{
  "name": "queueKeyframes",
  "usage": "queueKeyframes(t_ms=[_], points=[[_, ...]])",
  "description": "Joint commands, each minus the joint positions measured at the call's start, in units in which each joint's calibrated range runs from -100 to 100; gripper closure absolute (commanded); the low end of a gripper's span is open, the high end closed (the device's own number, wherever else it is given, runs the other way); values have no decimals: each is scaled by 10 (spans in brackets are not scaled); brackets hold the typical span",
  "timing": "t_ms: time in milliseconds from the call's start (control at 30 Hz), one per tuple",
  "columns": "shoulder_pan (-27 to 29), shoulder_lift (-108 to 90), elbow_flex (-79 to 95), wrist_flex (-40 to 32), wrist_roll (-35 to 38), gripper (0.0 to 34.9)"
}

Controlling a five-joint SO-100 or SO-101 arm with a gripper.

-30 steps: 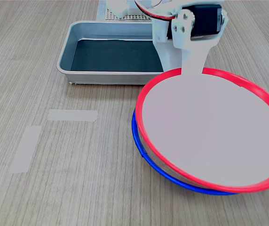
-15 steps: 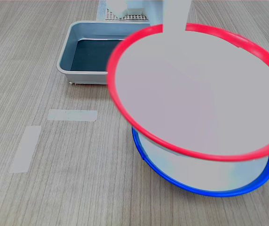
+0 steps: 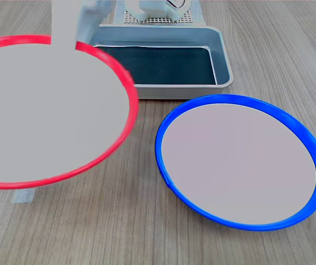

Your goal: Lift the stacked dish and set it down on the table.

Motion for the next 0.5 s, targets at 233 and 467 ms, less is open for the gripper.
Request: queueKeyframes(t_ms=[233, 467], points=[[-1, 63, 19, -68, 6, 349], [-14, 73, 21, -42, 4, 349]])
